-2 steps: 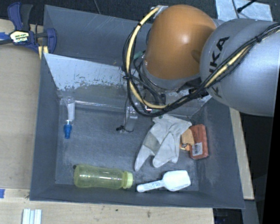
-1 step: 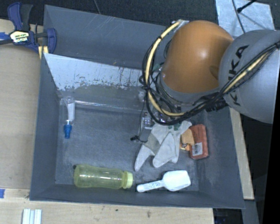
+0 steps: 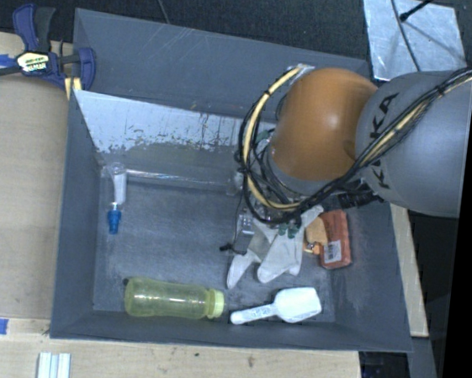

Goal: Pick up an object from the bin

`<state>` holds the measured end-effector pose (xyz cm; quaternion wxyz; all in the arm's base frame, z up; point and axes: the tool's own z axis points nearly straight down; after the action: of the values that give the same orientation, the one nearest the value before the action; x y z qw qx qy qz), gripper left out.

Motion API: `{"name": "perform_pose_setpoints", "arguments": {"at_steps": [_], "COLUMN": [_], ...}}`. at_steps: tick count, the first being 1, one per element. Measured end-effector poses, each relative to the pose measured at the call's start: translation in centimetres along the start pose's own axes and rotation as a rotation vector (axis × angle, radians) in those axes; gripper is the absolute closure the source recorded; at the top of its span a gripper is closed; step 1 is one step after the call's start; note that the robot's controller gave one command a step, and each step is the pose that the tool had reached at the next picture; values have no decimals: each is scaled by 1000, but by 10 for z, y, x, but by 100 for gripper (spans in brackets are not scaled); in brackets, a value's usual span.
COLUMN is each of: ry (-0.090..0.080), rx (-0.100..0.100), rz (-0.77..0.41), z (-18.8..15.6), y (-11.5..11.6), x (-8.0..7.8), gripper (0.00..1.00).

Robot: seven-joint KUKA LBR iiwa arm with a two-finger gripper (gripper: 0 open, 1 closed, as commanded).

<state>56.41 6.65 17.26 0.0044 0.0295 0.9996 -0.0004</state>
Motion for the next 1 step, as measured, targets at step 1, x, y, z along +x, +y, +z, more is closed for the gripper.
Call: {"name": "perform_pose_setpoints", "arguments": {"at_steps": [1], "ry": [12], "rx": [0], "rz": [-29], "z": [39], "y": [0], "x": [8], "gripper": [0]}}
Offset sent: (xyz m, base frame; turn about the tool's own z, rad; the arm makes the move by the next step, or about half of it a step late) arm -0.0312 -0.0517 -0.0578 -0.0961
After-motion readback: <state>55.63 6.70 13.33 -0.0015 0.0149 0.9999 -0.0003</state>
